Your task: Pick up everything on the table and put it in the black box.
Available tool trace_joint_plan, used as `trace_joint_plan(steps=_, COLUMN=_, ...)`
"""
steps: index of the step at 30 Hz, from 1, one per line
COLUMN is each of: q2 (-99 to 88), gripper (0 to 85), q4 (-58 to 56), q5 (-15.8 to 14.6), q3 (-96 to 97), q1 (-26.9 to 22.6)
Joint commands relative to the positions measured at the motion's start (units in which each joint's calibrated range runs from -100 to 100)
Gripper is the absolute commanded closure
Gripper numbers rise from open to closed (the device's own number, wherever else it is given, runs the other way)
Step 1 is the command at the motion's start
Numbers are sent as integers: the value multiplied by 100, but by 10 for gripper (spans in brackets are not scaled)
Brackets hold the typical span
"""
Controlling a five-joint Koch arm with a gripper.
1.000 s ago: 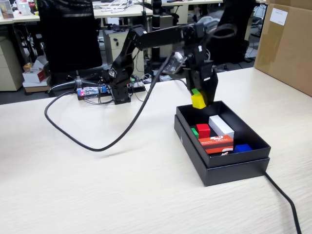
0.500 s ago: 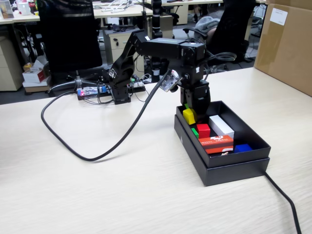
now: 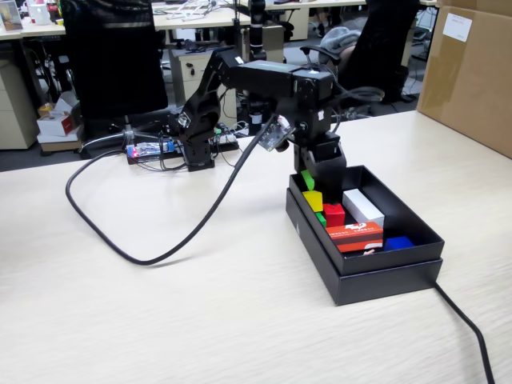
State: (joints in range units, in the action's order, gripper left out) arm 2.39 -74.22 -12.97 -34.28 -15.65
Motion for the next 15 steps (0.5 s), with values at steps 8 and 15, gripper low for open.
trace_joint_plan(steps=8, q2=-3401, gripper=367, q4=471, q5=484, q3=1333, q1=1065)
trace_joint_plan(steps=15, q2=-4227, gripper=370, q4=2640, q5=879, q3=4235, q1=1724)
